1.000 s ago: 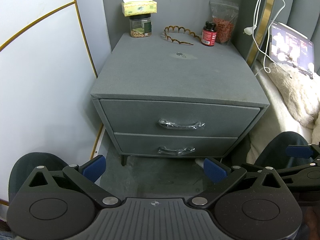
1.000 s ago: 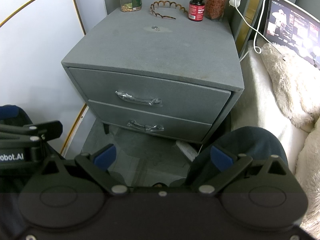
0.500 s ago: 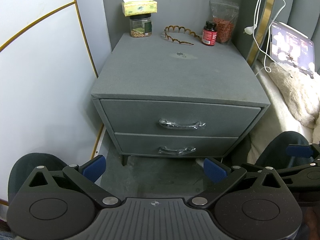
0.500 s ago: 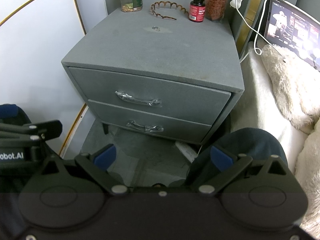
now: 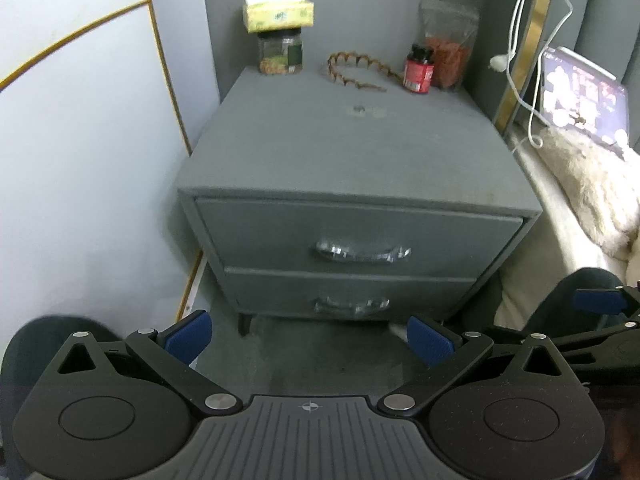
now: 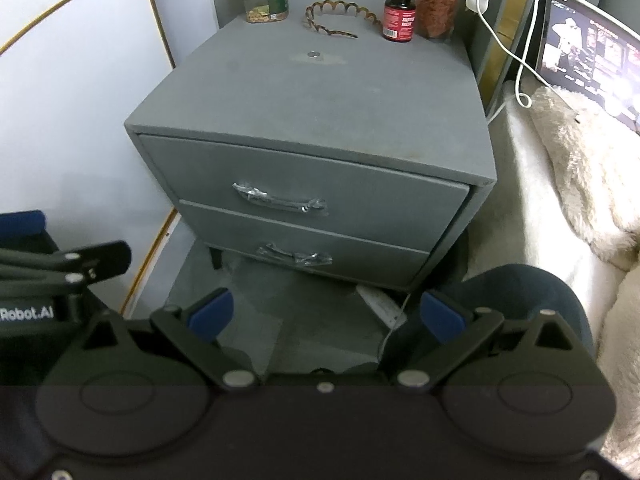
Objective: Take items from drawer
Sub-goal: 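Move the left tool down to the upper drawer's chrome handle and grasp it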
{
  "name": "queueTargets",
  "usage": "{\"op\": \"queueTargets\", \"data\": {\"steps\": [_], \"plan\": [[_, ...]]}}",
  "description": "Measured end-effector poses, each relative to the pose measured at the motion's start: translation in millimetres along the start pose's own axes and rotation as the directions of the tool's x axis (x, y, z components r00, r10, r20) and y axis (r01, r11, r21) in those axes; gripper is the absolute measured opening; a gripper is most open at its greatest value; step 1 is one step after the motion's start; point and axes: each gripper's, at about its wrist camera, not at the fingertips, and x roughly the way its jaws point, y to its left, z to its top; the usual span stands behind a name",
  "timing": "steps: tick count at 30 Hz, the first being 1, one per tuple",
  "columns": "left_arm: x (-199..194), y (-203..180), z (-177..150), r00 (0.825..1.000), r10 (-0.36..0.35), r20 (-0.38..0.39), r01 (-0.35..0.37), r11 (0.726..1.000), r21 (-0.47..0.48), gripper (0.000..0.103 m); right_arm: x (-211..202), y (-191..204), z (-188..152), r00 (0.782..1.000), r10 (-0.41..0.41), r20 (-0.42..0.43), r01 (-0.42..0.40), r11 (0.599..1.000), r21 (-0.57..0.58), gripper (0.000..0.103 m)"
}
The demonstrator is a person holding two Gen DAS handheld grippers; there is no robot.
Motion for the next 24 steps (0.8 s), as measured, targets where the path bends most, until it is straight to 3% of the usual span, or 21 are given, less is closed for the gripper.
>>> {"op": "queueTargets", "data": {"steps": [4, 12, 16, 21, 23, 24], "plan": [[17, -2, 1, 0.999, -0.043, -0.002, 0.043, 0.999, 0.017, 0.103, 7, -2, 1, 1.0, 0.005, 0.023, -0.003, 0.996, -0.088, 0.103], [52, -16, 11, 0.993, -0.105, 0.054, 0.098, 0.989, 0.11, 0.103, 23, -32, 11, 0.995, 0.1, -0.004, -0.1, 0.992, -0.083, 0.103], [80, -30, 12, 0.986, -0.164, 0.042, 0.152, 0.966, 0.209, 0.102, 31, -48, 16, 0.99, 0.141, -0.017, -0.142, 0.986, -0.084, 0.102], [130, -49, 10, 0.983, -0.169, -0.069, 0.182, 0.939, 0.293, 0.094, 27, -77, 22, 0.996, 0.082, 0.019, -0.08, 0.993, -0.09, 0.102], [143, -56, 10, 0.981, -0.173, -0.085, 0.192, 0.92, 0.341, 0.091, 29, -86, 20, 0.994, 0.105, 0.036, -0.101, 0.991, -0.092, 0.102], [151, -63, 8, 0.982, -0.177, -0.071, 0.19, 0.895, 0.403, 0.091, 31, -90, 19, 0.992, 0.116, 0.047, -0.111, 0.989, -0.094, 0.102]]}}
